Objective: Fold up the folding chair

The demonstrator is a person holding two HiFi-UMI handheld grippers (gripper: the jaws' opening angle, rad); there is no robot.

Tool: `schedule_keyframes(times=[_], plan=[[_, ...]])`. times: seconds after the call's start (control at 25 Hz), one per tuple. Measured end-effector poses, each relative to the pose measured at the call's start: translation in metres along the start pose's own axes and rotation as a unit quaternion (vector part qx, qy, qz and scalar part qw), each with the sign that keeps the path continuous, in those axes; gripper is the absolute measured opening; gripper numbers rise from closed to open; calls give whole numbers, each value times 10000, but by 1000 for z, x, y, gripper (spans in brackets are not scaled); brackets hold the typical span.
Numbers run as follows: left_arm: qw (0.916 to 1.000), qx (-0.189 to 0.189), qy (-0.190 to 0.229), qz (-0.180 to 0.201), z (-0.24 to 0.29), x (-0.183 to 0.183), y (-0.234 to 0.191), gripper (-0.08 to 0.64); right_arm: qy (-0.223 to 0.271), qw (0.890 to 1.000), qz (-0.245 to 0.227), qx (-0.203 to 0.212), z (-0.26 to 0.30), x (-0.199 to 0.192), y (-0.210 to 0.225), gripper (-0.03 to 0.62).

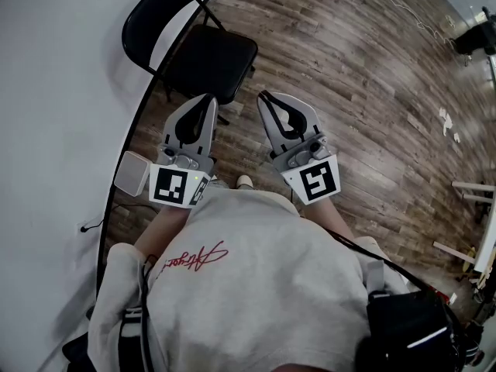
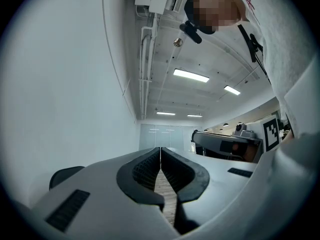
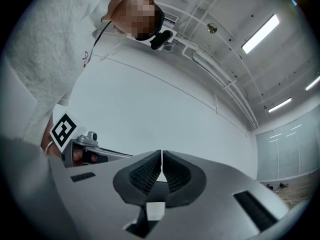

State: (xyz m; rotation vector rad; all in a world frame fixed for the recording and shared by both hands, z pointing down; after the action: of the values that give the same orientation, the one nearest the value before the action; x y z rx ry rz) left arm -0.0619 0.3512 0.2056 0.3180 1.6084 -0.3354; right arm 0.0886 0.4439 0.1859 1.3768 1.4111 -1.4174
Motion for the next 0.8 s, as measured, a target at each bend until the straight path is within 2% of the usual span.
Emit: schedule_keyframes(times=[0.2, 0.36, 0.56, 0.8], plan=[[9999, 114, 3, 34, 8, -4, 15, 18, 30, 10000, 18, 73, -7, -7, 8, 18], [9999, 118, -118, -31, 21, -12, 8, 18, -125, 9998, 166, 73, -4, -22, 17, 18], [9997, 149, -135, -106, 50, -18, -25, 18, -343, 9992, 214, 22, 32, -45, 38, 18], [9999, -16, -149, -69, 95, -16, -89, 18, -332, 9994, 109, -75, 104, -56, 60, 18]])
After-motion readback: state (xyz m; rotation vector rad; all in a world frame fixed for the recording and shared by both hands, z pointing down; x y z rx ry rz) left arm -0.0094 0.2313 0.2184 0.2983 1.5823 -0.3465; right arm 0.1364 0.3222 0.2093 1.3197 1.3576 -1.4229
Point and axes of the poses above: the fingertips, and each gripper's own axes: z forward along the fingers, y to its right, x out of its top, the point moved 8 cm from there along -z, backward along the fingers, and after that the axes turned 6 degrees about -y, right-handed, at the moved point
